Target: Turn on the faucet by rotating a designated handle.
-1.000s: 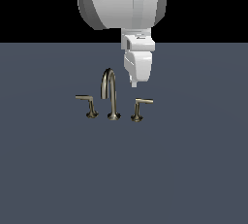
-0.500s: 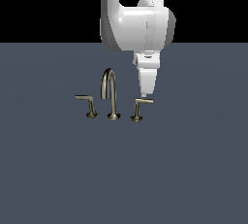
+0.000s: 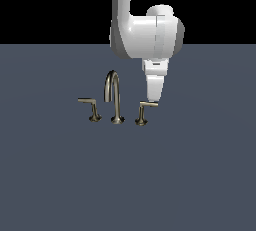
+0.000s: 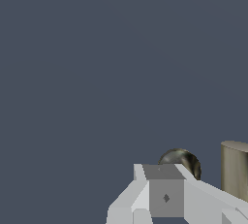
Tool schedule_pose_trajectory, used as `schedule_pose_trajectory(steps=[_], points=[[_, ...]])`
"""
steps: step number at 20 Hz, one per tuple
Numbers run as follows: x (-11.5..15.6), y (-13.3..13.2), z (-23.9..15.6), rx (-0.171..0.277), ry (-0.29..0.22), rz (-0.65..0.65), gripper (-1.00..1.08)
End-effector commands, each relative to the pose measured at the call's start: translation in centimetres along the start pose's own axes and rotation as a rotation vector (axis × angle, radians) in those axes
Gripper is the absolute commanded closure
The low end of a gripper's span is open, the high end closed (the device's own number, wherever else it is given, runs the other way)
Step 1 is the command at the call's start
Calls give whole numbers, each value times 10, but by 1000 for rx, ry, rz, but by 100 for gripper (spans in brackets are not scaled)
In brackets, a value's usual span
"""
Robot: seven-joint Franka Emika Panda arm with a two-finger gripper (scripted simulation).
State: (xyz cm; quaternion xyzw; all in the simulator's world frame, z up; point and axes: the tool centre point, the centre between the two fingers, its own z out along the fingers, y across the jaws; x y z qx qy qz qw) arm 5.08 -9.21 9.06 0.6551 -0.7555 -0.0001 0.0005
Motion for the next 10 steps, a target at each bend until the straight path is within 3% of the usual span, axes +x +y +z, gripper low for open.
schedule_pose_trajectory(steps=[1, 10], points=[[0, 0, 0, 1, 0, 1, 108], [9, 17, 0, 1, 0, 1, 108]])
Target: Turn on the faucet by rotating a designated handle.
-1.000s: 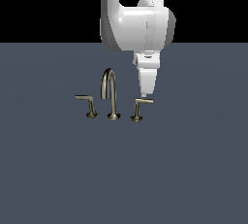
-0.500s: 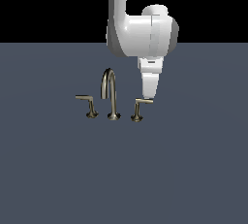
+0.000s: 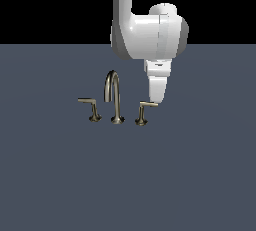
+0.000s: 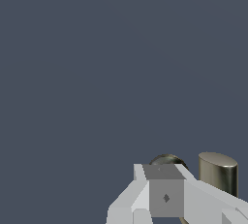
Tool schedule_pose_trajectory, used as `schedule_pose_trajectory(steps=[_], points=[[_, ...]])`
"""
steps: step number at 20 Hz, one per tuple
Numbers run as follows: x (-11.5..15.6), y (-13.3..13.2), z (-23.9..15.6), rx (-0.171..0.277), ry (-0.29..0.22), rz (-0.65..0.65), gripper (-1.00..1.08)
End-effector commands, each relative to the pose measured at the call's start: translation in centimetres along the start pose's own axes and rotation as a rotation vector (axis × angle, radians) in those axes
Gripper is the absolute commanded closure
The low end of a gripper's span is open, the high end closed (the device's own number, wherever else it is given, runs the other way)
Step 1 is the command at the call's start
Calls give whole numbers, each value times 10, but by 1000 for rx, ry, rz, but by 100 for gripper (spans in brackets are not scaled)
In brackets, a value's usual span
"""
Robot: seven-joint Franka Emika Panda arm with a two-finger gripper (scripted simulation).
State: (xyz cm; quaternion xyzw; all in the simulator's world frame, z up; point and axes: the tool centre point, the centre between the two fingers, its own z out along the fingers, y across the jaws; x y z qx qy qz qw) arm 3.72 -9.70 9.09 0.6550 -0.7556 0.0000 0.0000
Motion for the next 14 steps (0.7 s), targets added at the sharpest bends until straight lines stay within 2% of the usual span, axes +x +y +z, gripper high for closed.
schedule_pose_trajectory(steps=[1, 7, 8, 14], points=[[4, 7, 0, 0, 0, 0, 108], [12, 23, 0, 0, 0, 0, 108], [6, 15, 0, 10, -3, -6, 108], [4, 35, 0, 6, -2, -4, 108]])
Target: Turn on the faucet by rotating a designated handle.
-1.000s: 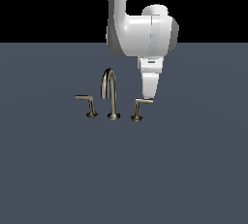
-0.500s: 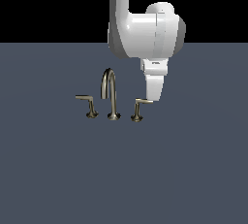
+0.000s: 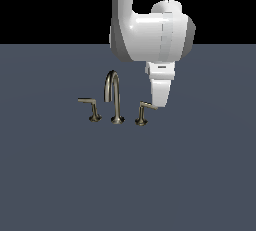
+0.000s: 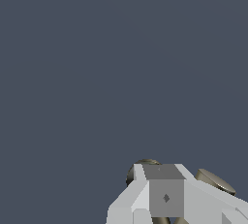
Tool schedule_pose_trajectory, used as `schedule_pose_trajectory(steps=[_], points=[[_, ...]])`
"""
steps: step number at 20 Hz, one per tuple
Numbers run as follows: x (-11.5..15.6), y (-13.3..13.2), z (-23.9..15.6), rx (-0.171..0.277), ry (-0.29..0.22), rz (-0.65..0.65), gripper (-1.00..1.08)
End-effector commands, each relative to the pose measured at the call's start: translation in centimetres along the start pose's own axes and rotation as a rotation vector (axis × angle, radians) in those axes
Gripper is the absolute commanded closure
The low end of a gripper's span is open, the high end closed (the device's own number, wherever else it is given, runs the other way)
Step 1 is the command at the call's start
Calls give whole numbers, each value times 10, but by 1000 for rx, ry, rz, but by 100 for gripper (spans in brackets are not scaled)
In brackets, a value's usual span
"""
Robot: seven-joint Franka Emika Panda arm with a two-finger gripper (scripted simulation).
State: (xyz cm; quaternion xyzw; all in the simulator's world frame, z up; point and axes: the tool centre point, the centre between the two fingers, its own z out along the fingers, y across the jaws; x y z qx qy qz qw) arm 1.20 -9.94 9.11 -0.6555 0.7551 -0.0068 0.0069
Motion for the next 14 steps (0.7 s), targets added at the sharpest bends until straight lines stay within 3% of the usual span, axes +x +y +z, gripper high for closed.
schedule_pose_trajectory(steps=[1, 8, 10, 14], points=[[-2, 14, 0, -14, 0, -2, 108], [-5, 38, 0, -18, 1, 1, 108], [2, 31, 0, -10, 3, 11, 108], [-15, 42, 0, -13, 3, 8, 108]])
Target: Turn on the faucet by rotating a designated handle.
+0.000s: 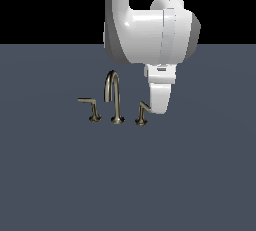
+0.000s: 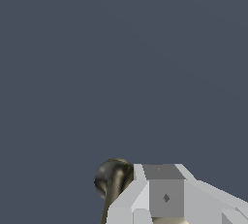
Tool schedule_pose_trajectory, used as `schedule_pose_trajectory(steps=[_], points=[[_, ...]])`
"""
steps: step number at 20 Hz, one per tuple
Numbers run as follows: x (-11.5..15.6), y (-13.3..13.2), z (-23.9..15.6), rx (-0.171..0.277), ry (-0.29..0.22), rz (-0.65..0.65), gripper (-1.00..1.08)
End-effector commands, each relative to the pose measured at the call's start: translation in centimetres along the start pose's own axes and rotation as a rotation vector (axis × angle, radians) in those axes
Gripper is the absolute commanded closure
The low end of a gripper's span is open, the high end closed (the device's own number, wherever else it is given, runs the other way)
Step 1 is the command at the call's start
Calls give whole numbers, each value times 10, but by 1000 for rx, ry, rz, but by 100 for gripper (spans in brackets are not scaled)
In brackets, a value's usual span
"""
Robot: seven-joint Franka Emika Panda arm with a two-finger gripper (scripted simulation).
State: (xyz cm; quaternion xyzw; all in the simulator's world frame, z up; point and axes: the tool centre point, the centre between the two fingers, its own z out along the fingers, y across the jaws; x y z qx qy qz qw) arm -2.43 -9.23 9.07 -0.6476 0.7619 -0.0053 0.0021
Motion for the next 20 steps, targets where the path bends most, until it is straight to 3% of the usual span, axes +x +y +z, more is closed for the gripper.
schedule_pose_trajectory(steps=[1, 7, 8, 9, 20], points=[[-17, 9, 0, -5, -3, -14, 108], [-42, 26, -1, -11, -4, -19, 108], [-42, 26, -1, -11, -4, -19, 108], [-17, 21, 0, -7, 3, 18, 108], [-84, 13, -1, -11, -4, -19, 108]])
